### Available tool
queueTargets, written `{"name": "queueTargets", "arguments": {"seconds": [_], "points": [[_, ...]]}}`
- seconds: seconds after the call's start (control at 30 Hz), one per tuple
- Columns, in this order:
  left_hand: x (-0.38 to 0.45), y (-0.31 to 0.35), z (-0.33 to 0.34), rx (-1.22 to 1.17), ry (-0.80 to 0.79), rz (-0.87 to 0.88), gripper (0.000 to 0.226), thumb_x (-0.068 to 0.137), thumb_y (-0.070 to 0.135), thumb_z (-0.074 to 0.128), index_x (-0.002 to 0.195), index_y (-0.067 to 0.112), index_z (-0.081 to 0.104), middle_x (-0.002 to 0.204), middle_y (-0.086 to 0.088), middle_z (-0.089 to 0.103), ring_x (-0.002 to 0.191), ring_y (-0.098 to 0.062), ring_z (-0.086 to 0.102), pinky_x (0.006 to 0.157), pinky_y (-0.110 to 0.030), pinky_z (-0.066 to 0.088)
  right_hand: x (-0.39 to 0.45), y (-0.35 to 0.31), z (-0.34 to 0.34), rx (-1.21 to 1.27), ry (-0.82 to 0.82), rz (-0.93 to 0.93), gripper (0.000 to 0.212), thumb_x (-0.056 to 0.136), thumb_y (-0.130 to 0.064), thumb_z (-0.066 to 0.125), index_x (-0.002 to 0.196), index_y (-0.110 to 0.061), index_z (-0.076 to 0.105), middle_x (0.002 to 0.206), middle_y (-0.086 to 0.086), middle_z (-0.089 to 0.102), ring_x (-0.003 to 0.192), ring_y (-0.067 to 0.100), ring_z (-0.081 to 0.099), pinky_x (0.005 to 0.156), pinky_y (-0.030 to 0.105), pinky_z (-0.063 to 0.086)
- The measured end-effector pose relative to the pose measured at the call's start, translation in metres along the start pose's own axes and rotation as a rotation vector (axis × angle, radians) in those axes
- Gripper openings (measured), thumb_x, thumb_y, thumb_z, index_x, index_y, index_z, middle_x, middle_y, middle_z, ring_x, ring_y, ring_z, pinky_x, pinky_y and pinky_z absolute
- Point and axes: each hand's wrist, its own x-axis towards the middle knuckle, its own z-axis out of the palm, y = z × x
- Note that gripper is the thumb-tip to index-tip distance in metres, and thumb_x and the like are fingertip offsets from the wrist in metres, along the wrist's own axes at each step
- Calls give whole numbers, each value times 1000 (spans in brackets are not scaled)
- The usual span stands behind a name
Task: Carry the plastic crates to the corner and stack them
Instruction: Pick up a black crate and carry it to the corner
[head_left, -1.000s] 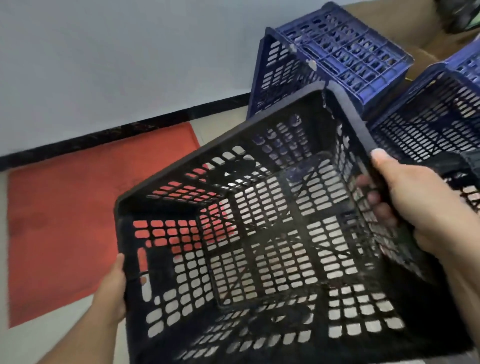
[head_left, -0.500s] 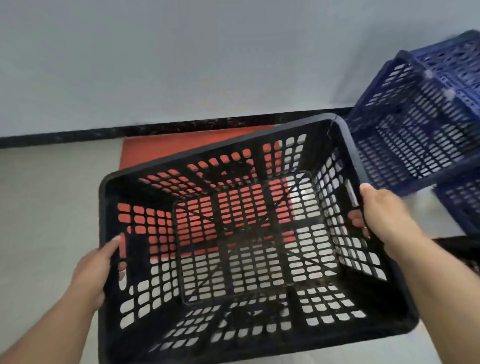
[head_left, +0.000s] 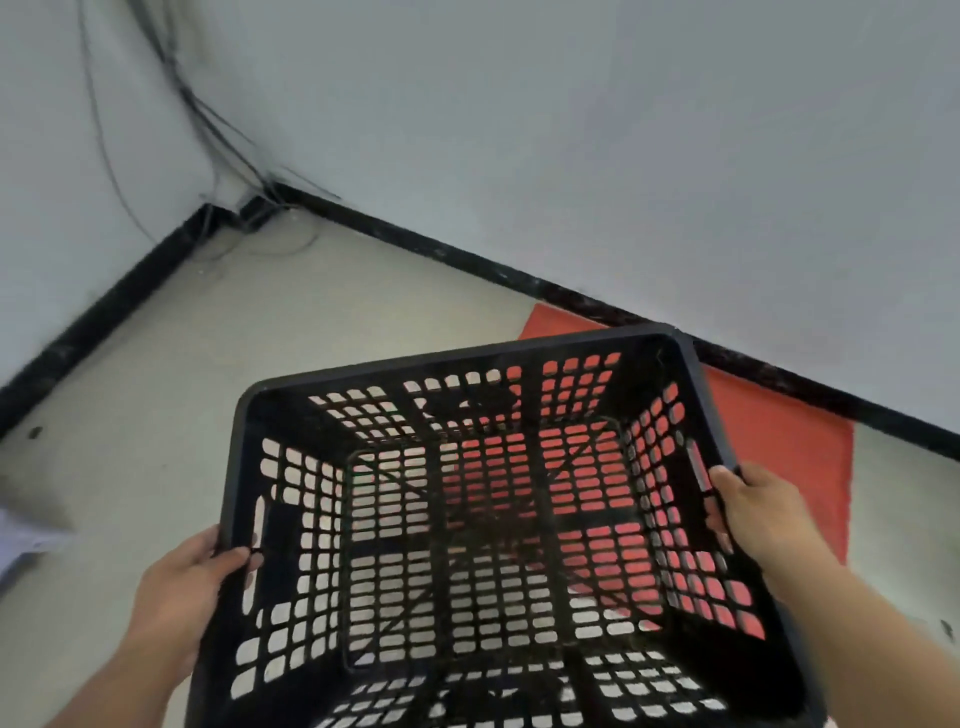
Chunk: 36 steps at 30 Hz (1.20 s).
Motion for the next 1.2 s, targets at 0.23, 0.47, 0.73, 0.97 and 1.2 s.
{"name": "queueTargets", "arguments": {"seconds": [0.23,0.47,0.73,0.97,1.2], "points": [[59,12,-84,42,320,-3,23,94,13,51,113,16,63,91,-14,68,75,-30,63,71,-42,52,-2,-126,126,-165,-93,-220,11,84,-6,51,78,-4,60,70,20,64,58,32,54,65,50,52],[109,5,-119,-66,504,-73,26,95,13,51,117,15,63,93,-12,69,82,-31,64,81,-45,52,22,-218,249,-234,-221,-442,15,91,-12,48,90,-3,60,84,26,65,59,30,56,58,39,48],[172,-26,-113,-297,666,-248,24,93,10,53,110,21,64,80,-2,63,80,-23,60,79,-39,52,55,-290,379,-488,-333,-681,30,94,-18,46,117,-4,60,110,24,62,96,37,58,74,34,43],[216,-47,-110,-395,749,-291,30,94,8,51,121,16,62,81,-1,62,70,-11,57,78,-27,51,75,-320,460,-595,-410,-819,33,91,-10,45,120,-1,58,109,23,61,90,32,56,72,30,39],[243,-76,-105,-357,711,-305,31,98,17,46,127,17,56,83,2,61,76,-12,58,80,-34,48,87,-313,499,-555,-453,-876,37,92,-11,39,125,-13,57,111,19,64,98,34,61,78,33,46]]}}
